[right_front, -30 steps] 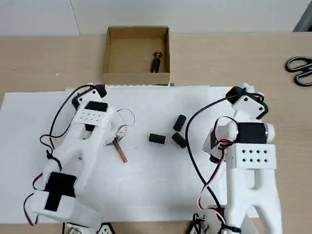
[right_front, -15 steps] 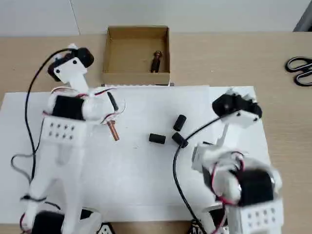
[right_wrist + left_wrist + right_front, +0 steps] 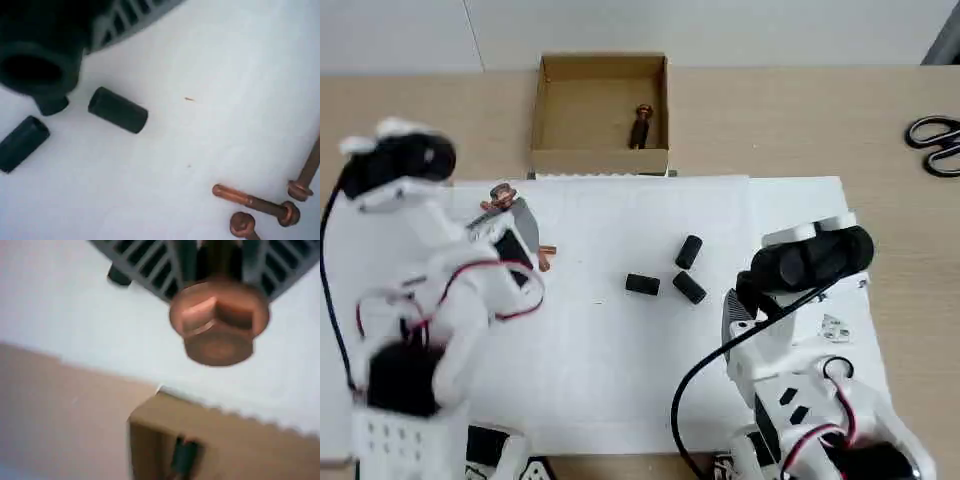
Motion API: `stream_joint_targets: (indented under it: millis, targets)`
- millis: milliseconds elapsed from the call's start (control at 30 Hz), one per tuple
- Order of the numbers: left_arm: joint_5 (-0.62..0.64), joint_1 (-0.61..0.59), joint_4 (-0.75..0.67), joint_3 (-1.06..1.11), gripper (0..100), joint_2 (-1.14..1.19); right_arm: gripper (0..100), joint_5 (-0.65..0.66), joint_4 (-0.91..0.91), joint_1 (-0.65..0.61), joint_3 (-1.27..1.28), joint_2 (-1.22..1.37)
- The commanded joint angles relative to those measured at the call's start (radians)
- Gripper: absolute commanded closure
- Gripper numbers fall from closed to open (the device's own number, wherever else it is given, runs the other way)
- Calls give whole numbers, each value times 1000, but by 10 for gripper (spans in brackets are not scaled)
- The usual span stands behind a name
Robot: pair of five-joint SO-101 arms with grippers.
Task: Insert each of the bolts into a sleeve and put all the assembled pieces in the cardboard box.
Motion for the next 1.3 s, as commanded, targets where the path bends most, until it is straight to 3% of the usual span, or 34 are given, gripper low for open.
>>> stream_joint_targets:
  millis: [0,433,767,1000,1267]
  targets:
    - [5,29,-144,176,994,-224,997,38,-30,-45,9,-18]
    - [6,121,-184,476,994,-689,997,74,-179,-364,169,-27]
    - [161,235,-187,541,994,-749,997,103,-200,-456,305,-133]
    - [158,305,-189,545,994,-749,997,160,-177,-476,445,-357]
    - [158,330,-242,545,994,-749,997,198,-252,-476,571,-443]
